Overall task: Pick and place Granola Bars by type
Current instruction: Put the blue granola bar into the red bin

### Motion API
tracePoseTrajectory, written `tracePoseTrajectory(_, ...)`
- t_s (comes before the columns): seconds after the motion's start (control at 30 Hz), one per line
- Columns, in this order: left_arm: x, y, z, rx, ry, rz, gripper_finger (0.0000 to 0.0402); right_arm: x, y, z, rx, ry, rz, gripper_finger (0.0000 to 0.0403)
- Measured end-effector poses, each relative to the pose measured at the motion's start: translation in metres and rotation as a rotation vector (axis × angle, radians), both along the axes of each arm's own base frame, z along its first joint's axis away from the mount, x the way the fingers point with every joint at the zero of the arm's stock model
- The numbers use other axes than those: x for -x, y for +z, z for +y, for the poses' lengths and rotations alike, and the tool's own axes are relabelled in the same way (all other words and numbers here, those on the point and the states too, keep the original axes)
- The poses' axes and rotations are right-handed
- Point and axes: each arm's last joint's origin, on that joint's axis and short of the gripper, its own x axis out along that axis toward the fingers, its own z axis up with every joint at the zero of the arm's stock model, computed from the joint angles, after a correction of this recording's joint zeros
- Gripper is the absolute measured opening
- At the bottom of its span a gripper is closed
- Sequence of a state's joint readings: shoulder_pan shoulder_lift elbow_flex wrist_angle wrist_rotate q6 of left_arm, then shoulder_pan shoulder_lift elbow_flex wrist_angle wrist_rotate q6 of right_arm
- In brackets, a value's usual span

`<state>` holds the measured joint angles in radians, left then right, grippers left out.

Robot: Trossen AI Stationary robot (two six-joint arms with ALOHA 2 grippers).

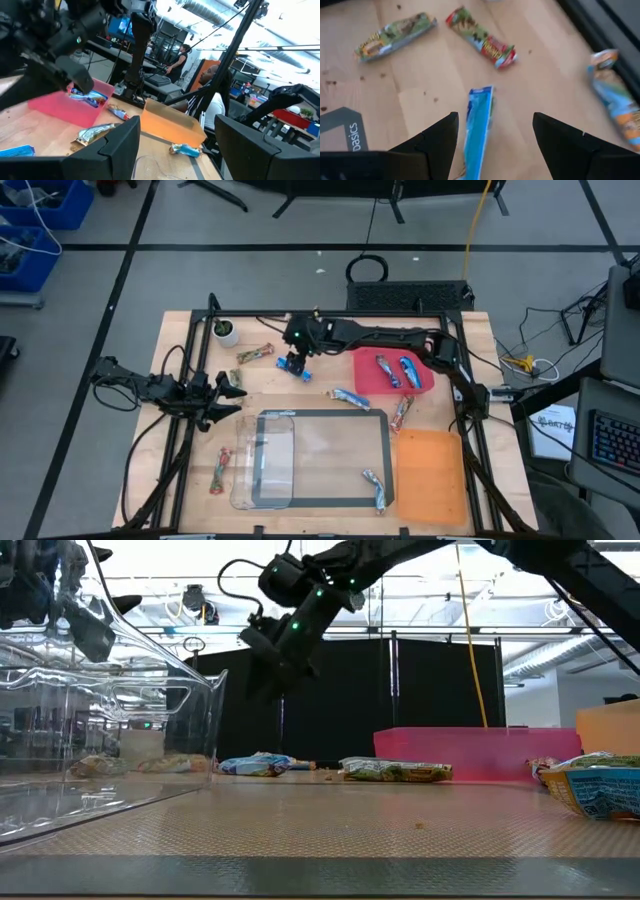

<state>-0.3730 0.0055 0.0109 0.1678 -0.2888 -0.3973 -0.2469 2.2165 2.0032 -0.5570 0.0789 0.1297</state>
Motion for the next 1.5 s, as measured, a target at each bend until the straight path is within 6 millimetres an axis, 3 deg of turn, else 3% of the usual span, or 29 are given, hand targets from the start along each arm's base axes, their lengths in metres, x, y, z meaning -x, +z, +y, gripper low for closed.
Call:
tracePoseTrajectory(0.83, 0.000, 0.000, 0.000, -0.001, 0.000, 0.002, 0.0255, -0.001, -0.066, 0.018, -0.083, -0.039, 0.091, 0.0247)
tracePoseTrajectory(1.27, 0.000, -0.001, 0.000, -0.002, 0.000, 0.007, 0.0255, -0.003, -0.071, 0.017, -0.035, 0.009, 0.040, 0.0247)
tracePoseTrajectory(1.5, 0.000, -0.001, 0.000, -0.002, 0.000, 0.006, 0.0255, -0.002, -0.075, 0.018, -0.011, -0.007, 0.047, 0.0268)
